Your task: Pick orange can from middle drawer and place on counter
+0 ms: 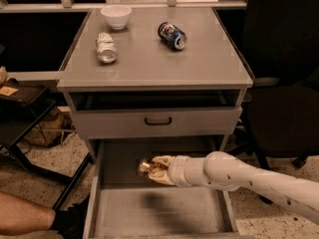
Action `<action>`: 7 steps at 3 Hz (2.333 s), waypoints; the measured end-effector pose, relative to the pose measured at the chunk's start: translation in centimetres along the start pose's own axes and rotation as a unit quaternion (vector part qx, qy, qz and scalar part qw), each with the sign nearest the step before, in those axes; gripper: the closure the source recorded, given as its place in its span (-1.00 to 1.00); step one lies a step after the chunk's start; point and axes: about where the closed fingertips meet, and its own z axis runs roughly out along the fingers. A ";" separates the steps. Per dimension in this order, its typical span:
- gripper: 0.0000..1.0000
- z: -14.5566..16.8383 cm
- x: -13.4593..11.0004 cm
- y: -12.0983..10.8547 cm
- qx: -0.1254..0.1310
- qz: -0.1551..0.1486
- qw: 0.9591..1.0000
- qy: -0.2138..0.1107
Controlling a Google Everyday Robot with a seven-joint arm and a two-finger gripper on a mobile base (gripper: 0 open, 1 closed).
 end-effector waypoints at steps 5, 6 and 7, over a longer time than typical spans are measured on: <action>1.00 -9.4 -23.0 -3.6 0.063 -0.165 0.984 0.007; 1.00 -9.4 -23.0 -3.6 0.063 -0.165 0.984 0.007; 1.00 -10.7 -25.1 -4.4 0.081 -0.189 0.979 0.011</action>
Offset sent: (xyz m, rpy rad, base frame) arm 0.0016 0.0184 0.1502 -0.0787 -0.1879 0.0226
